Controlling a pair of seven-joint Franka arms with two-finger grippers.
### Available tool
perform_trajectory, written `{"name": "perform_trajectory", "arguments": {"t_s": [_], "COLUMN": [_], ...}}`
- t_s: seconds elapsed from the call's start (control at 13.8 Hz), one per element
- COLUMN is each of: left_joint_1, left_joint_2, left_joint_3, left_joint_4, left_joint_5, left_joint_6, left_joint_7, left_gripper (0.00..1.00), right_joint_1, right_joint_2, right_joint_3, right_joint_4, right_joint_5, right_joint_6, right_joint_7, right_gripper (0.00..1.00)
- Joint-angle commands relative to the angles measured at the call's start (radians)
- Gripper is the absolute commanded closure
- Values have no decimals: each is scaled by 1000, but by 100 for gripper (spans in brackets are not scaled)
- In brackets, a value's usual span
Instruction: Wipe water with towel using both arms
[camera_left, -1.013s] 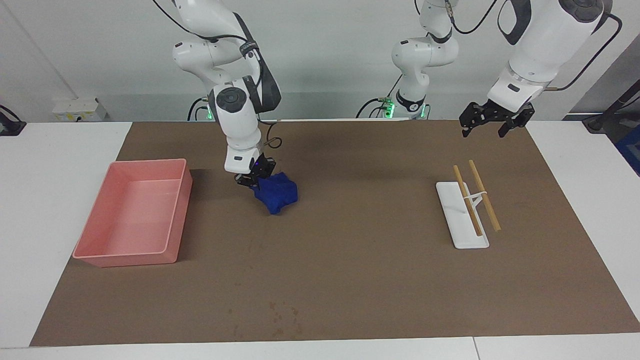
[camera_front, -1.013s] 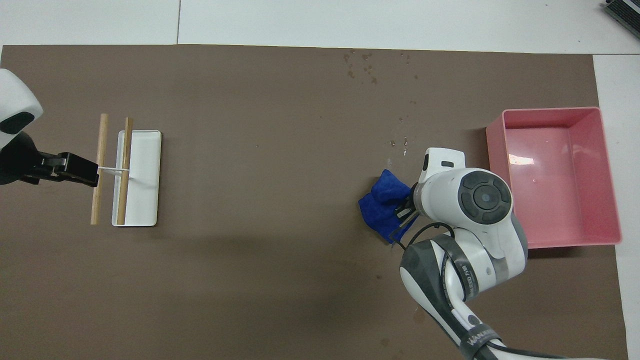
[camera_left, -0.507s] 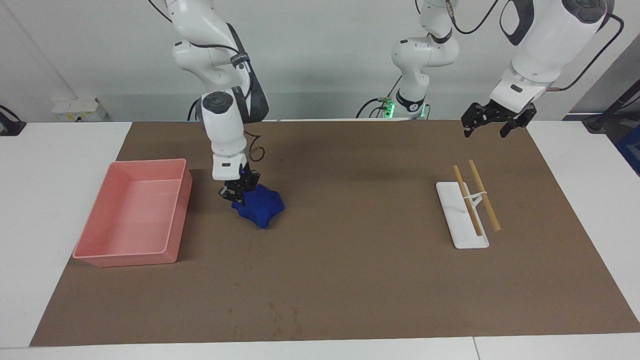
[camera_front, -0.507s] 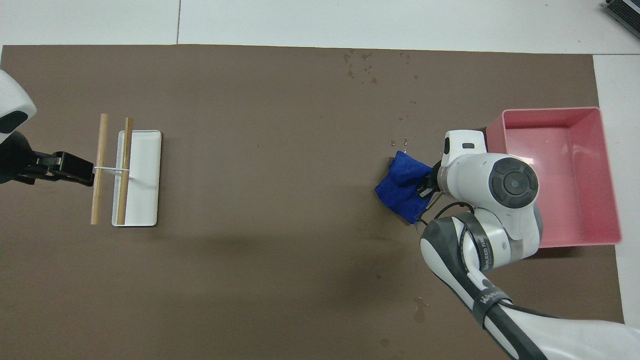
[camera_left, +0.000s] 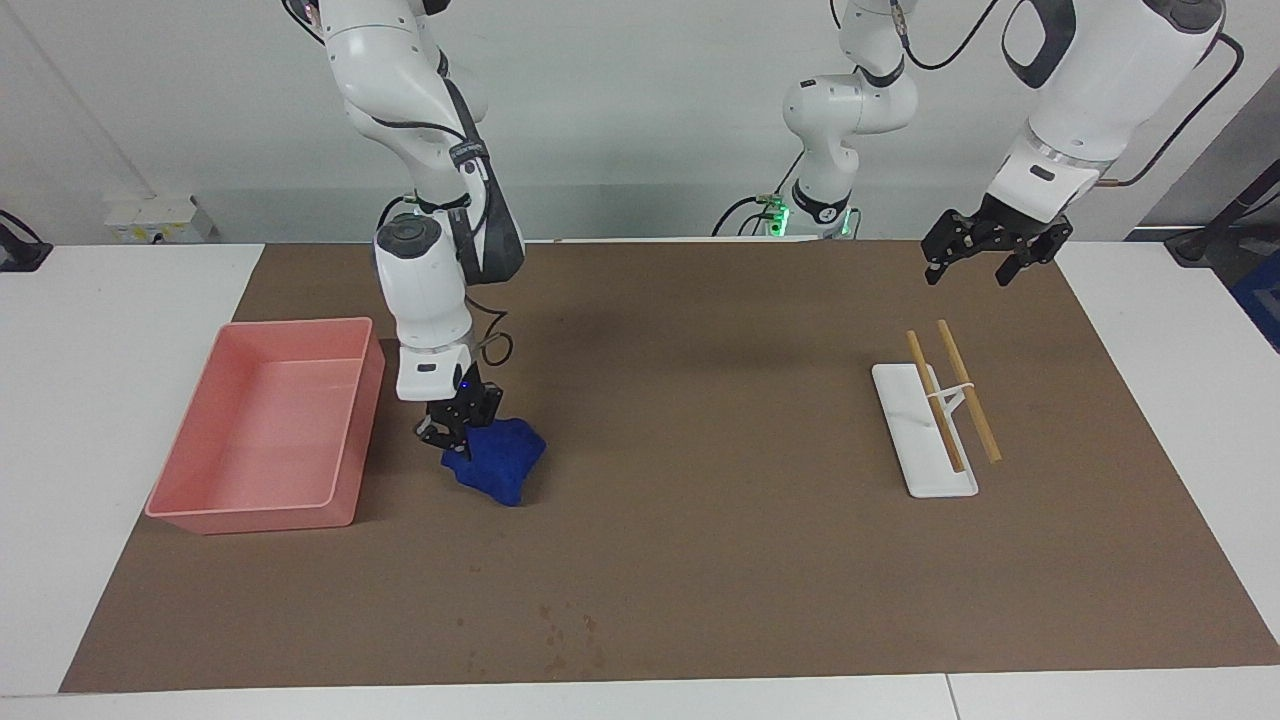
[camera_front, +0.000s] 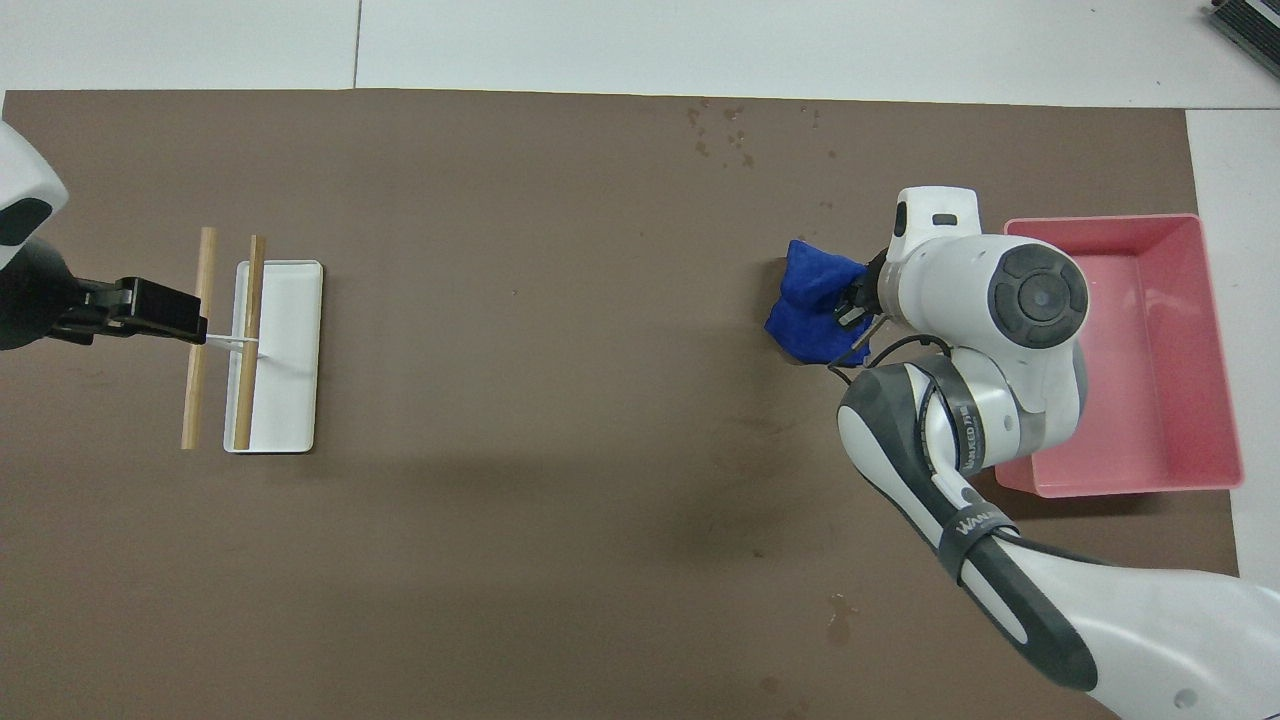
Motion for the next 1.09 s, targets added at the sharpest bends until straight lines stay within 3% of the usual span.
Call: {"name": "perform_trajectory", "arguments": {"t_s": [0.0,0.29,0.51,0.8,1.01], "left_joint_1": [11,10,10,10,10], "left_joint_2": [-9,-16,-16,-16,-16], "left_joint_3": [-10,-10,-10,-10,-10], "left_joint_4": [-13,-25,-25,-25,-25], "left_joint_5": [16,14,14,14,14], "left_joint_6": [-13,-9,-12,-12,-12], "left_joint_7": [15,9,9,9,9], "left_gripper": [0,0,0,0,0], "right_joint_1": [-18,-70,-69,-49,-37], "right_joint_2": [47,82,88,81,61], "right_joint_3": [11,13,11,17,54], "right_joint_4": [73,150,159,104,64], "right_joint_5": [-30,-264,-309,-209,17], "right_joint_6": [34,60,91,72,42], "right_joint_7": [-12,-86,-152,61,196], "right_gripper": [100,100,100,100,100]}}
